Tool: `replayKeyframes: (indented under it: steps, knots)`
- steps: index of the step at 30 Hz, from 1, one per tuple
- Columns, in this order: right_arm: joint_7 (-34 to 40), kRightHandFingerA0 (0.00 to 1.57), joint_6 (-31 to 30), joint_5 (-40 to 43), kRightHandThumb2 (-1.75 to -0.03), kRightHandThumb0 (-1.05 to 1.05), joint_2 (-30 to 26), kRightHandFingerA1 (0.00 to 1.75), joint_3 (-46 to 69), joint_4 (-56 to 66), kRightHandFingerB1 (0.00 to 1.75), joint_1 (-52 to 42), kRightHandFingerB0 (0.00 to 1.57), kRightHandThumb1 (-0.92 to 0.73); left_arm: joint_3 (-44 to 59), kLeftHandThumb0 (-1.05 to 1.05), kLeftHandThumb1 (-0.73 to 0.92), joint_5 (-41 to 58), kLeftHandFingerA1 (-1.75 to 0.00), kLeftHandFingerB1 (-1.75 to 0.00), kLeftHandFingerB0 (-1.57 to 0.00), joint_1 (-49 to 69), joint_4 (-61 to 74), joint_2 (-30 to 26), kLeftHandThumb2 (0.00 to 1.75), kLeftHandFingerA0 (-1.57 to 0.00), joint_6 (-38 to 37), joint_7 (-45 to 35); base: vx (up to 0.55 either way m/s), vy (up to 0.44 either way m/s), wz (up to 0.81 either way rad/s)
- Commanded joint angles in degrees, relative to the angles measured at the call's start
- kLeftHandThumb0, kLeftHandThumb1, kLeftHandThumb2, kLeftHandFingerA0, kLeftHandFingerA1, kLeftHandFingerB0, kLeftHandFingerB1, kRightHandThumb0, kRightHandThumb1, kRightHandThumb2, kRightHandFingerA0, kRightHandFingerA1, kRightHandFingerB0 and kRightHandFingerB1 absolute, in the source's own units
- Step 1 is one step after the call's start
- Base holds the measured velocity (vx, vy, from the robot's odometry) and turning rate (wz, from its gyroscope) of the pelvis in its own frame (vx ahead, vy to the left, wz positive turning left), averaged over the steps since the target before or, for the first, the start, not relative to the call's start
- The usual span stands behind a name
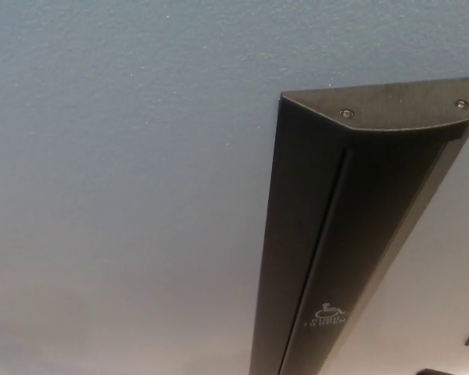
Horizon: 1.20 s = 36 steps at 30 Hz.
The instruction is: The robot walks towards an open gate button and uses its right fist to press it and open the gates
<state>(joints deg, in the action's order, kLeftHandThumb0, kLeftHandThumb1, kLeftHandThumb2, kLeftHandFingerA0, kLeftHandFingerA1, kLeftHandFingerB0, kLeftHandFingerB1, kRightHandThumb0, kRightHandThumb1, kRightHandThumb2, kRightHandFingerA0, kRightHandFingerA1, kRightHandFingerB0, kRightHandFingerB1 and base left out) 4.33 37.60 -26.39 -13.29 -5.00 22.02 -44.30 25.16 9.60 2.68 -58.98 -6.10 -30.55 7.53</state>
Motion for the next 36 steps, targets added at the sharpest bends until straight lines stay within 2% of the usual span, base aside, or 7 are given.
replayKeyframes:
  steps: [1, 10, 12, 23, 26, 27, 36]
  knots:
    - [-0.4, 0.87, -4.1, -7.9, -1.01, -0.18, 1.7, 1.63, -2.5, -0.9, 1.31, 5.2, 0.83, -0.6, 0.3, -0.03, 0.36, 0.6, -1.51, -1.27, -1.04, 0.2, 0.0, -0.2, 1.4, -1.07, -3.6, 0.2, 0.0, 0.0, 0.0]
    - [4.1, 0.96, -7.1, -12.6, -1.0, -0.23, 3.5, 1.68, -3.9, -11.1, 1.44, 16.4, 0.77, -0.56, 1.0, -0.01, 0.37, 1.8, -1.52, -1.29, -1.03, 0.6, 0.4, 0.4, 1.39, -1.04, -3.7, -0.4, 0.0, 0.0, 0.0]
    - [4.9, 0.81, -7.9, -13.2, -0.99, -0.2, 3.7, 1.72, -4.0, -13.3, 1.5, 18.4, 0.71, -0.63, 1.0, -0.01, 0.39, 1.6, -1.51, -1.29, -1.02, 0.9, 0.9, 0.6, 1.37, -1.05, -3.3, 0.1, 0.0, 0.0, 0.0]
    - [8.4, 0.85, -13.0, -15.5, -0.96, -0.22, 5.7, 1.72, -5.8, -24.6, 1.42, 29.6, 0.74, -0.63, 1.8, -0.02, 0.35, 3.0, -1.52, -1.3, -1.04, 1.0, 3.0, 1.6, 1.43, -1.08, -5.0, -0.9, 0.0, 0.0, 0.0]
    - [9.7, 1.01, -13.5, -15.6, -0.94, -0.23, 6.0, 1.69, -6.3, -26.7, 1.41, 31.2, 0.77, -0.56, 1.5, -0.03, 0.34, 2.9, -1.52, -1.29, -1.04, 1.0, 4.3, 1.9, 1.42, -1.08, -4.8, -0.9, 0.0, 0.0, 0.0]
    - [11.1, 0.81, -13.9, -16.0, -0.81, -0.25, 6.7, 1.65, -6.8, -28.7, 1.35, 32.5, 0.73, -0.7, 1.8, -0.04, 0.35, 3.5, -1.53, -1.31, -1.05, 1.1, 4.6, 2.1, 1.43, -1.07, -5.0, -1.7, 0.0, 0.0, 0.0]
    - [15.9, 0.84, -24.1, -19.4, -0.91, -0.17, 16.4, 1.7, -10.9, -31.8, 1.44, 38.7, 0.76, -0.62, 1.8, -0.02, 0.32, 3.9, -1.52, -1.29, -1.05, 0.5, 6.4, 2.7, 1.45, -1.09, -5.2, -1.5, 0.0, 0.0, 0.0]
